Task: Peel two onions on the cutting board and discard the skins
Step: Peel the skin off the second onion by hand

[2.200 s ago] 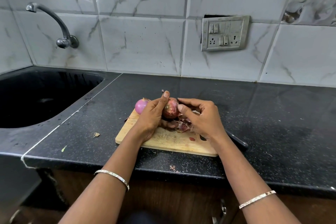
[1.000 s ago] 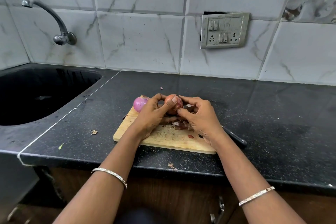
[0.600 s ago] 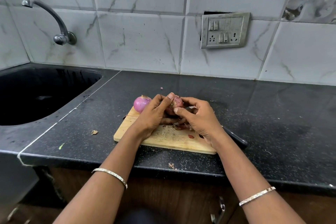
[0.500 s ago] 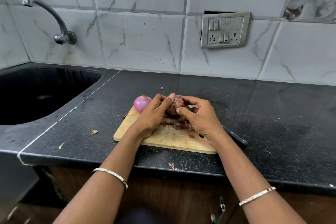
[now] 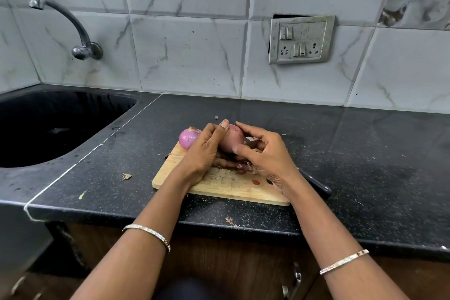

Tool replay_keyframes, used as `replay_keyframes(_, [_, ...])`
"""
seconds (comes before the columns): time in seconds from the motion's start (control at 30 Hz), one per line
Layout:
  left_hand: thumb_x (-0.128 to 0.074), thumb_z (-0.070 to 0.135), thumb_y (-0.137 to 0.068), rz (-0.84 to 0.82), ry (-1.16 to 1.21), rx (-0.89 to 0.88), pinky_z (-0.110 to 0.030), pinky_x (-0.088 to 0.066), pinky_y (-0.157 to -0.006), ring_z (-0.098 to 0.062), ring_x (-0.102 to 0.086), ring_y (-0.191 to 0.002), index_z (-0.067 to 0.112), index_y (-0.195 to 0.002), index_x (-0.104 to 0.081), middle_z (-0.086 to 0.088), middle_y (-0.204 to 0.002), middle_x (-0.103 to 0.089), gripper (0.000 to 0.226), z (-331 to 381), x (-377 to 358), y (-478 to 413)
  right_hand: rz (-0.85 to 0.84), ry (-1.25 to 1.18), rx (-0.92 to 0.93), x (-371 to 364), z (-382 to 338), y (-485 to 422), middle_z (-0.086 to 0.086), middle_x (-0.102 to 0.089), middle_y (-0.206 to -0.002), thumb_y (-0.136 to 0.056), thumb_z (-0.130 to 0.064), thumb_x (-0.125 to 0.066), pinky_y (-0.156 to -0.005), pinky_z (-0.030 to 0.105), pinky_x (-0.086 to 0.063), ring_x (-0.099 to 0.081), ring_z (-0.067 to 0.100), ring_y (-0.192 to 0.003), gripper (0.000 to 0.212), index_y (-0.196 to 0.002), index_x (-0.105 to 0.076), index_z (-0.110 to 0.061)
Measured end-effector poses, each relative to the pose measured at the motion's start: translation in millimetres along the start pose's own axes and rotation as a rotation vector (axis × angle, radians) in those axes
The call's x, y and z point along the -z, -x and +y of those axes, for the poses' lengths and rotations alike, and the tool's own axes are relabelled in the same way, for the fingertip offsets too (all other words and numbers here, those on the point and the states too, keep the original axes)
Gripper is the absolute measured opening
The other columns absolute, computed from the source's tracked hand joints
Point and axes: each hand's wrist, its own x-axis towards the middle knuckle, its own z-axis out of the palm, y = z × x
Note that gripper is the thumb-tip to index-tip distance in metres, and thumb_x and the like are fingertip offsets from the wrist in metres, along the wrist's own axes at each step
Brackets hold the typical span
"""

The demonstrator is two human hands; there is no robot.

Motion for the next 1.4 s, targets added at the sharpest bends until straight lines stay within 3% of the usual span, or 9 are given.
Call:
replay_keyframes(0.1, [-0.048, 0.043, -0.105, -0.018, -0.083, -0.021, -0.044, -0.065, -0.064, -0.035, -0.076, -0.084, 0.009, -0.113, -0.049, -0.019, -0.1, -0.074, 0.036, -0.9, 1.2, 0.4, -0.044, 0.055, 0.023, -0.9, -0.1, 0.7, -0.011, -0.068, -0.128, -0.069, -0.044, -0.082, -0.094, 0.039, -0.058, -0.07, 0.01, -0.1, 0.071, -0.137, -0.062, -0.037])
replay_keyframes(0.23, [-0.044, 0.051, -0.103, -0.028, -0.154, -0.028, -0.04, -0.064, -0.062, -0.036, -0.075, -0.074, 0.013, -0.124, -0.055, -0.019, -0.095, -0.075, 0.045, -2.0, 0.4, 0.1, 0.038, -0.069, -0.055, -0.4, 1.7, -1.4, -0.007, -0.074, -0.117, -0.077, -0.034, -0.081, -0.095, 0.04, -0.058, -0.072, 0.012, -0.104, 0.054, -0.129, -0.069, -0.028])
replay_keyframes(0.4, [-0.052, 0.046, -0.101, -0.07, -0.202, -0.079, -0.03, -0.056, -0.049, -0.028, -0.064, -0.059, 0.018, -0.122, -0.061, -0.012, -0.084, -0.07, 0.035, -2.3, 2.2, 0.1, 0.026, -0.43, -0.207, 2.3, -9.8, 2.6, 0.013, -0.078, -0.099, -0.094, -0.018, -0.071, -0.065, 0.028, -0.06, -0.071, 0.024, -0.071, 0.027, -0.12, -0.073, -0.011])
replay_keyframes(0.53, [-0.061, 0.033, -0.1, -0.109, -0.187, -0.158, -0.035, -0.061, -0.075, -0.024, -0.073, -0.094, 0.019, -0.13, -0.064, -0.009, -0.114, -0.073, 0.034, -1.9, 4.0, 2.7, 0.042, -0.5, -0.236, 2.8, -11.5, 3.9, 0.016, -0.075, -0.086, -0.098, -0.034, -0.065, -0.057, 0.026, -0.06, -0.07, 0.024, -0.062, 0.03, -0.107, -0.076, -0.008])
replay_keyframes(0.73, [-0.064, 0.038, -0.094, -0.077, -0.14, -0.117, -0.036, -0.062, -0.076, -0.027, -0.072, -0.088, 0.01, -0.126, -0.067, -0.017, -0.114, -0.071, 0.042, -2.4, 4.4, 1.4, 0.011, -0.414, -0.251, 2.7, -9.7, 3.3, 0.023, -0.075, -0.084, -0.101, -0.047, -0.056, -0.063, 0.033, -0.062, -0.072, 0.032, -0.066, 0.045, -0.105, -0.073, -0.004])
replay_keyframes(0.87, [-0.061, 0.042, -0.095, -0.017, -0.111, -0.061, -0.031, -0.062, -0.067, -0.027, -0.069, -0.075, -0.002, -0.119, -0.065, -0.016, -0.099, -0.072, 0.05, -3.8, 5.2, -2.7, -0.018, -0.275, -0.165, 1.5, -7.5, 3.9, 0.017, -0.076, -0.082, -0.103, -0.033, -0.058, -0.065, 0.043, -0.062, -0.072, 0.037, -0.066, 0.026, -0.111, -0.075, -0.016])
replay_keyframes(1.07, [-0.064, 0.041, -0.095, 0.023, -0.065, -0.015, -0.026, -0.061, -0.063, -0.024, -0.071, -0.072, -0.003, -0.115, -0.065, -0.012, -0.093, -0.074, 0.049, -5.5, 6.9, -3.8, 0.169, 0.178, 0.065, 4.9, -0.5, -0.3, -0.009, -0.07, -0.107, -0.089, -0.039, -0.075, -0.092, 0.036, -0.057, -0.068, 0.006, -0.098, 0.032, -0.12, -0.074, -0.03])
replay_keyframes(1.2, [-0.07, 0.042, -0.088, 0.048, -0.019, -0.024, -0.032, -0.064, -0.068, -0.025, -0.071, -0.073, 0.004, -0.105, -0.064, -0.006, -0.084, -0.073, 0.042, -4.1, 5.4, -3.0, 0.128, 0.158, 0.151, 5.6, -4.7, 1.5, -0.013, -0.067, -0.116, -0.084, -0.033, -0.082, -0.098, 0.029, -0.054, -0.066, 0.001, -0.107, 0.04, -0.123, -0.073, -0.027])
replay_keyframes(1.4, [-0.073, 0.037, -0.087, 0.087, 0.045, -0.007, -0.037, -0.064, -0.069, -0.039, -0.075, -0.088, 0.006, -0.111, -0.052, -0.019, -0.098, -0.075, 0.045, -2.9, 4.3, -2.1, 0.071, 0.113, 0.198, 1.8, -0.7, 0.3, -0.011, -0.07, -0.113, -0.072, -0.029, -0.091, -0.091, 0.042, -0.06, -0.067, 0.005, -0.11, 0.049, -0.112, -0.063, -0.025])
